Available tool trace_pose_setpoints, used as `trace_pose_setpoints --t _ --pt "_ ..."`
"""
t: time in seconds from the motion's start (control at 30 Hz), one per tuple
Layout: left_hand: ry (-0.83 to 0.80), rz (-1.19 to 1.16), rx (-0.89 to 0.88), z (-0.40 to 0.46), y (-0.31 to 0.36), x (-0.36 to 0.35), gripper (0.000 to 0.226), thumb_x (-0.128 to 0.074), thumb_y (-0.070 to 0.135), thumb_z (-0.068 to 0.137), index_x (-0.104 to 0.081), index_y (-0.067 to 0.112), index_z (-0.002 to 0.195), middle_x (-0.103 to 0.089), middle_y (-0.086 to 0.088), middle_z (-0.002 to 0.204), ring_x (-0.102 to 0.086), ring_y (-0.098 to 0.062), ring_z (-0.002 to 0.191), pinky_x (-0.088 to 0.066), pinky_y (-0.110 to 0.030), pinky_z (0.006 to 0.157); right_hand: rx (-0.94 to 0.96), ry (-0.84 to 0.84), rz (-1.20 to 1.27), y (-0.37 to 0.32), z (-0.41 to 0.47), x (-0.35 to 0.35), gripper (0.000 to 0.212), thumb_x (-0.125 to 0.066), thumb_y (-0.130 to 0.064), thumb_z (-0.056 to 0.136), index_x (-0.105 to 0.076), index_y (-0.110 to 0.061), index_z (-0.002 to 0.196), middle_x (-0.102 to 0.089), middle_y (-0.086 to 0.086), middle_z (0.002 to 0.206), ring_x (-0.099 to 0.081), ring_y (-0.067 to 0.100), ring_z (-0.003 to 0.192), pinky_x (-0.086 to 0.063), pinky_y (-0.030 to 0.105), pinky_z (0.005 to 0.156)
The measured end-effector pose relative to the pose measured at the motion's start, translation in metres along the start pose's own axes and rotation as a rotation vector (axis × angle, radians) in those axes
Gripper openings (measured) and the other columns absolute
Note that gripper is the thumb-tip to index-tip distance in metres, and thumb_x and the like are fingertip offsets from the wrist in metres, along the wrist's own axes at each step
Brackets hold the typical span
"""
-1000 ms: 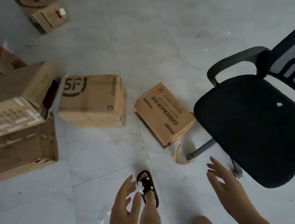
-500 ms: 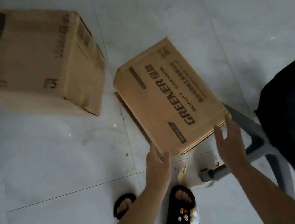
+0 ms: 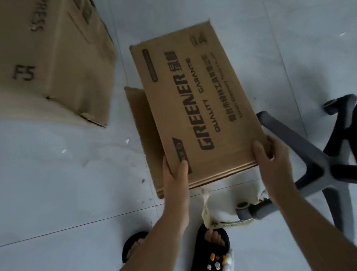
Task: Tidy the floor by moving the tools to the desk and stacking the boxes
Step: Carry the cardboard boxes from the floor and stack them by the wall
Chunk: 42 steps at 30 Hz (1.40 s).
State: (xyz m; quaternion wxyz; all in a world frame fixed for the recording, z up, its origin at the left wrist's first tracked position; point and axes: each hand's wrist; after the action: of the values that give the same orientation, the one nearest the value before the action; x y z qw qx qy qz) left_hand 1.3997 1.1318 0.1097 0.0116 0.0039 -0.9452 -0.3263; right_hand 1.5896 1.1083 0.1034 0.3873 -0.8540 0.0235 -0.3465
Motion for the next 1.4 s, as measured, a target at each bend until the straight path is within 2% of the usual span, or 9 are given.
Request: trace_pose_setpoints --t 0.13,0.2,0.27,0.5,0.63,0.77,1.1,1.27,1.4 --pt "0.032 -0.026 -0.005 -0.039 0.055 0.045 0.036 -0.050 0.029 0.095 -0.046 0.032 0.132 -0.062 0.016 0.109 -0.059 -0.005 0.098 -0.050 -0.036 0.086 -0.202 -0.103 0.178 -0.038 -0.066 0.011 0.062 -0.057 -0.056 0.082 -0.052 -0.021 0.132 -0.051 0.014 0.123 -0.056 0.024 0.102 -0.050 0.033 0.085" --pt "0.041 -0.021 -0.001 -0.067 0.084 0.066 0.034 -0.051 0.029 0.095 -0.050 0.028 0.129 -0.063 0.013 0.109 -0.060 -0.006 0.098 -0.048 -0.025 0.079 -0.266 -0.123 0.305 -0.066 -0.102 0.023 0.046 -0.057 -0.050 0.085 -0.057 -0.030 0.127 -0.059 0.006 0.117 -0.058 0.023 0.106 -0.049 0.048 0.095" --pt "0.047 -0.001 0.039 -0.103 0.104 0.084 0.035 -0.053 0.035 0.093 -0.050 0.031 0.128 -0.064 0.009 0.109 -0.063 -0.014 0.098 -0.052 -0.032 0.080 -0.270 -0.125 0.387 -0.101 -0.137 0.039 0.026 -0.052 -0.033 0.094 -0.061 -0.037 0.118 -0.067 -0.008 0.106 -0.060 0.018 0.103 -0.049 0.049 0.093" --pt "0.124 -0.109 0.032 -0.274 0.174 0.130 0.057 -0.057 0.054 0.081 -0.043 0.037 0.134 -0.060 0.005 0.121 -0.059 -0.020 0.107 -0.053 -0.049 0.088 -0.177 -0.237 0.364 -0.243 -0.251 0.121 0.029 -0.043 -0.029 0.099 -0.049 -0.051 0.117 -0.056 -0.031 0.098 -0.055 0.001 0.092 -0.049 0.037 0.077" --pt "0.202 -0.195 -0.107 -0.371 0.213 0.150 0.073 -0.059 0.065 0.070 -0.042 0.036 0.135 -0.060 0.007 0.122 -0.060 -0.018 0.108 -0.052 -0.047 0.092 -0.111 -0.318 0.324 -0.299 -0.309 0.160 0.038 -0.044 -0.031 0.098 -0.045 -0.039 0.135 -0.056 -0.026 0.111 -0.055 0.006 0.106 -0.047 0.046 0.096" --pt "0.350 -0.380 -0.186 -0.456 0.220 0.172 0.054 -0.057 0.048 0.081 -0.046 0.035 0.132 -0.063 0.007 0.120 -0.063 -0.015 0.104 -0.052 -0.047 0.092 -0.017 -0.517 0.264 -0.339 -0.362 0.182 0.026 -0.048 -0.036 0.095 -0.052 -0.060 0.105 -0.061 -0.033 0.093 -0.060 0.020 0.109 -0.049 0.056 0.092" --pt "0.865 -0.848 -0.284 -0.661 0.132 0.211 0.038 -0.051 0.033 0.093 -0.049 0.040 0.131 -0.063 0.012 0.116 -0.060 -0.014 0.106 -0.053 -0.050 0.088 0.444 -1.063 -0.031 -0.364 -0.511 0.199 0.035 -0.049 -0.042 0.093 -0.049 -0.048 0.127 -0.062 -0.028 0.110 -0.059 0.003 0.105 -0.050 0.047 0.095" --pt "1.094 -1.075 -0.284 -0.754 0.049 0.220 0.032 -0.050 0.034 0.094 -0.051 0.046 0.124 -0.061 0.016 0.114 -0.056 -0.010 0.105 -0.051 -0.048 0.087 0.567 -1.333 -0.228 -0.340 -0.614 0.191 0.017 -0.053 -0.052 0.082 -0.053 -0.061 0.096 -0.062 -0.028 0.102 -0.060 0.009 0.103 -0.052 0.045 0.091" --pt "1.257 -1.235 -0.275 -0.833 -0.029 0.225 0.031 -0.056 0.039 0.090 -0.056 0.048 0.119 -0.065 0.015 0.113 -0.059 -0.015 0.109 -0.050 -0.055 0.089 0.676 -1.464 -0.371 -0.297 -0.713 0.182 0.030 -0.056 -0.064 0.064 -0.050 -0.057 0.092 -0.058 -0.011 0.112 -0.054 0.024 0.112 -0.049 0.051 0.095"
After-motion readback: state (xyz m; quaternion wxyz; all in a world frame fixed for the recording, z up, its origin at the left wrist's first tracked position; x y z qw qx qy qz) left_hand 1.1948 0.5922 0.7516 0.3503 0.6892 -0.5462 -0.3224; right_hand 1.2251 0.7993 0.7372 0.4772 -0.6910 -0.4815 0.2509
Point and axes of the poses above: each hand's wrist, its own z-axis towards the middle knuckle, its own x-axis out of the back of the hand, y = z × x
